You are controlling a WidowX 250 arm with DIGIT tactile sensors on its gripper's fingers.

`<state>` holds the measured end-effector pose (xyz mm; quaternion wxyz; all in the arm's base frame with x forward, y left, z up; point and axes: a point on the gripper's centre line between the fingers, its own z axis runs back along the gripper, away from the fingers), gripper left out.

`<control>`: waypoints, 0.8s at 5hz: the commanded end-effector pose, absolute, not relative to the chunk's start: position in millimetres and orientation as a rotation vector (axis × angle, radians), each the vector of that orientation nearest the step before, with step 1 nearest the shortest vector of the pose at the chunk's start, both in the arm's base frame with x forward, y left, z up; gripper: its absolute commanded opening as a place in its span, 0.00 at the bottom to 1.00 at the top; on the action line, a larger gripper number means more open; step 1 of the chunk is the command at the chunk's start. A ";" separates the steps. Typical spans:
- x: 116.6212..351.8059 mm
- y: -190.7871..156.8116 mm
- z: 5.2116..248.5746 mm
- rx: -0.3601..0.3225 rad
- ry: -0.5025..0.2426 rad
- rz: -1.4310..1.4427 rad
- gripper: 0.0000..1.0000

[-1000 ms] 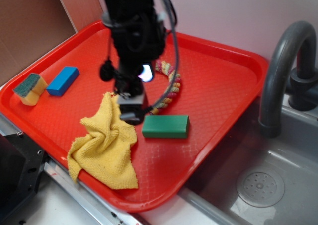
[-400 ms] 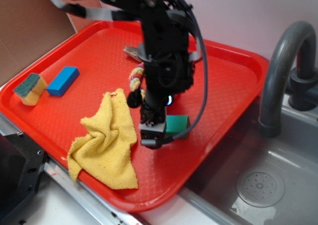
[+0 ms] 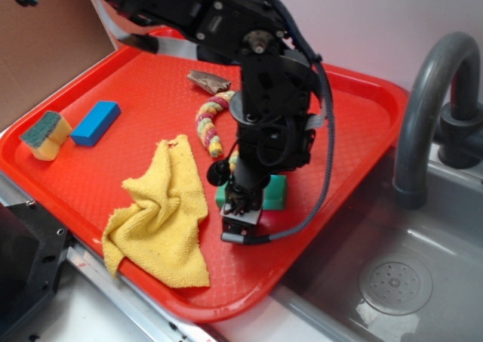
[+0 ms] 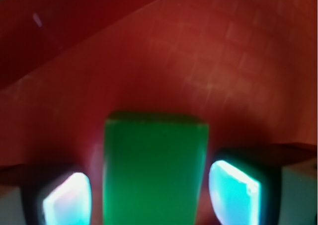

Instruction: Grab the green block.

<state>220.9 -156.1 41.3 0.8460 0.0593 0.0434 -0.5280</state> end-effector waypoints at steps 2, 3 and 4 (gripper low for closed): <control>219.6 -163.9 42.7 0.126 0.061 -1.167 0.00; 220.8 -162.0 46.4 0.099 0.054 -1.134 0.00; 239.9 -136.8 95.4 0.037 0.001 -0.886 0.00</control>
